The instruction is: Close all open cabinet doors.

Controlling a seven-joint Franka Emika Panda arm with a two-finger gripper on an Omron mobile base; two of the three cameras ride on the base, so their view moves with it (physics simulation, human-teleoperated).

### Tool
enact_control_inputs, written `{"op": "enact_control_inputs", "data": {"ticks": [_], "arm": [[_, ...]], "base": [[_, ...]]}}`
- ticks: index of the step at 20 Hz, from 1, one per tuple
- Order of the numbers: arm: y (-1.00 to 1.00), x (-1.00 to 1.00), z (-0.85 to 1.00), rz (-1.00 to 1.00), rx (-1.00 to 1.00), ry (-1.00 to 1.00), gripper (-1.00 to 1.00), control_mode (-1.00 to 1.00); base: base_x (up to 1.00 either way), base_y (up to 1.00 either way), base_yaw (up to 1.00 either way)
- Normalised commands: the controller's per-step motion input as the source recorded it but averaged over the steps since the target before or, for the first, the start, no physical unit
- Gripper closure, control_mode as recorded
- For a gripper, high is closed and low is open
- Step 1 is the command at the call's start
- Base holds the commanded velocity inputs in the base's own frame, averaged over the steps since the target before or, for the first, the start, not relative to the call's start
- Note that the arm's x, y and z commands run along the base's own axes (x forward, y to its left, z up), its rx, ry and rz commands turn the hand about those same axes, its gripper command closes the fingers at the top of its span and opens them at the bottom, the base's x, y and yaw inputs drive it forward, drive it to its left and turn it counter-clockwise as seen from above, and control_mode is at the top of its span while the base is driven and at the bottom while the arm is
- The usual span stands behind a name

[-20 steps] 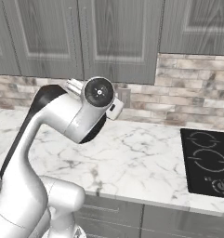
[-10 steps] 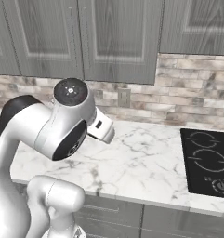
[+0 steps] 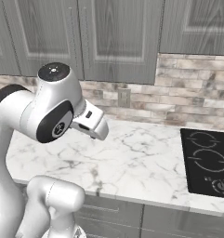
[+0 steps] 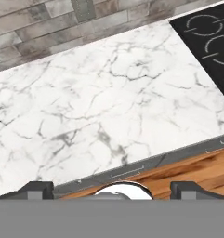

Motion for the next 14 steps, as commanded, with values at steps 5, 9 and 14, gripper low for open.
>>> {"op": "enact_control_inputs", "data": {"ticks": [5,9,14], "arm": [[0.0,0.02,-0.02,0.01,-0.03,-0.11,-1.0,-1.0],[0.0,0.06,-0.09,0.01,-0.14,-0.31,-1.0,-1.0],[0.0,0.05,-0.02,0.0,-0.04,-0.04,-1.0,-1.0]], "base": [[0.0,0.0,0.0],[0.0,0.0,0.0],[0.0,0.0,0.0]]}}
